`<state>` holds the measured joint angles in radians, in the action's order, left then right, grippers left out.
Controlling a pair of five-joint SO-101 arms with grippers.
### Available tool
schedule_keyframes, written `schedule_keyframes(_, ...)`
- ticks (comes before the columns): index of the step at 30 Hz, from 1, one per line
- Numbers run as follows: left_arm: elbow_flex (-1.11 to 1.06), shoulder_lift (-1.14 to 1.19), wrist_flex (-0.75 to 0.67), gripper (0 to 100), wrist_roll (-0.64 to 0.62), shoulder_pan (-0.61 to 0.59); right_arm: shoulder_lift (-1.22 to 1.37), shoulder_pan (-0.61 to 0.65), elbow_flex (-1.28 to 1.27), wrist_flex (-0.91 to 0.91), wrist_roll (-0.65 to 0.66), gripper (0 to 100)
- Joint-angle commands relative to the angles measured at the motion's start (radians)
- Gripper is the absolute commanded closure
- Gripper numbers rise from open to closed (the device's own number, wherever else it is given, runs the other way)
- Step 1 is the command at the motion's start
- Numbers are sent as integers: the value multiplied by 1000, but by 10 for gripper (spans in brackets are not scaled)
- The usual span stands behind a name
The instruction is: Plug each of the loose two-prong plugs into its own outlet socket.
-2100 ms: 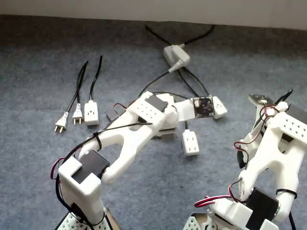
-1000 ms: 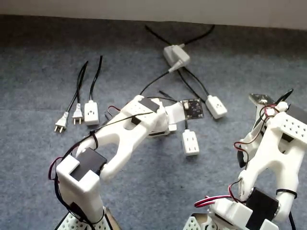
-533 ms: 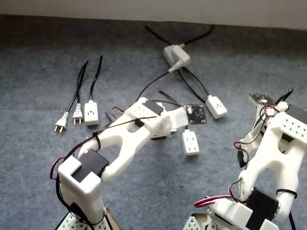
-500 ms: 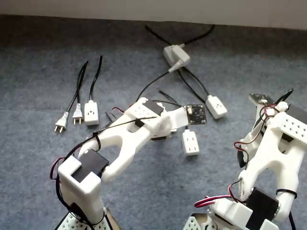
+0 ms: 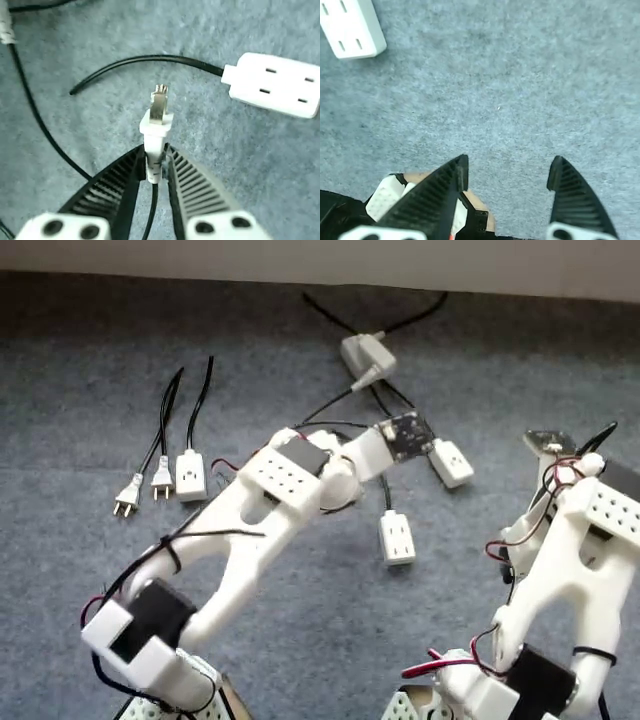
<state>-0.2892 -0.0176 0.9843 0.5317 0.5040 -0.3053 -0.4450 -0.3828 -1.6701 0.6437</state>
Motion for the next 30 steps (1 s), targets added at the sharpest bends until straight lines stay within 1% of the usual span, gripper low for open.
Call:
schedule_keyframes(1,-41,-206,11,995,-61,51,-160,1,38,38,5,742)
schedule_keyframes(5,-165,-369,8,995,-69,153,-305,7,-41,130,-48,742)
schedule_keyframes(8,-254,-472,-11,995,-71,236,-389,77,-193,202,-69,742)
schedule_keyframes(10,-305,-536,-64,995,-110,259,-441,113,-306,295,-127,742)
schedule_keyframes(13,-383,-619,-146,995,-163,257,-532,134,-452,420,-183,743)
schedule_keyframes(17,-478,-704,-210,995,-173,257,-667,130,-618,530,-199,749)
schedule_keyframes(18,-496,-722,-224,995,-196,255,-705,131,-662,556,-199,772)
schedule_keyframes(20,-529,-762,-255,995,-258,236,-786,136,-760,621,-199,866)
schedule_keyframes(22,-559,-797,-288,995,-287,214,-878,156,-854,704,-207,957)
schedule_keyframes(23,-576,-811,-304,995,-287,202,-924,168,-894,736,-209,965)
schedule_keyframes(26,-615,-831,-328,995,-287,188,-1058,223,-1001,796,-213,940)
schedule_keyframes(28,-628,-831,-334,995,-287,188,-1139,265,-1056,826,-218,942)
schedule_keyframes(30,-638,-831,-334,995,-287,186,-1216,285,-1098,866,-292,985)
